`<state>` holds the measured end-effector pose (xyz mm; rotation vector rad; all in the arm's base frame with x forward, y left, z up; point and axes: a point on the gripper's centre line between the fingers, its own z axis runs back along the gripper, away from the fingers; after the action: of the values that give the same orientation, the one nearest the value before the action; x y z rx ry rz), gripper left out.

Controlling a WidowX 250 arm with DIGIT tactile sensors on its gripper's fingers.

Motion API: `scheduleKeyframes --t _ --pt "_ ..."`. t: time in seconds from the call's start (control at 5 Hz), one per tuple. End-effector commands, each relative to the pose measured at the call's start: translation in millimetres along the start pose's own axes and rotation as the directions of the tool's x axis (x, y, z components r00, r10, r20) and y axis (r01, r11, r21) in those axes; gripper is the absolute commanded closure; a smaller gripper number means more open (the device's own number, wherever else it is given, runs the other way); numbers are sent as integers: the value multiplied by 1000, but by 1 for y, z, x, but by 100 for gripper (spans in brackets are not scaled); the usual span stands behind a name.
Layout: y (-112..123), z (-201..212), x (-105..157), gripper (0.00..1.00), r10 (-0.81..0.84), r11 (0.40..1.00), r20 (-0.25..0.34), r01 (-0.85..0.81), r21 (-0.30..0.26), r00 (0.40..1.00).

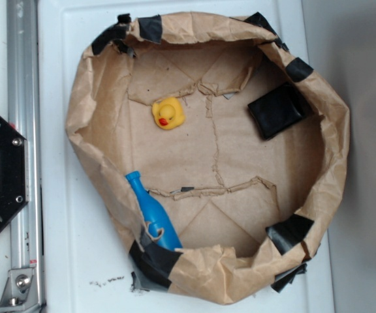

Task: Grab the yellow duck.

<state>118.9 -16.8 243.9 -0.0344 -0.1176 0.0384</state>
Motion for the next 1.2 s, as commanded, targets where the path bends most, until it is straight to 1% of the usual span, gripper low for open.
scheduleKeyframes --t 0.0,0.2,0.4,0.6,0.8,1.0 --pt "0 0 0 0 0 1000 0 0 0 1000" --pt "14 -15 47 0 -162 984 62 157 83 985" --pt "18 -50 87 0 -374 926 36 372 63 927" --pt "33 -86 110 0 -500 866 4 499 35 866" --pt "35 -124 114 0 -585 810 8 585 -23 811" --pt "38 -157 112 0 -645 764 -49 644 -35 763"
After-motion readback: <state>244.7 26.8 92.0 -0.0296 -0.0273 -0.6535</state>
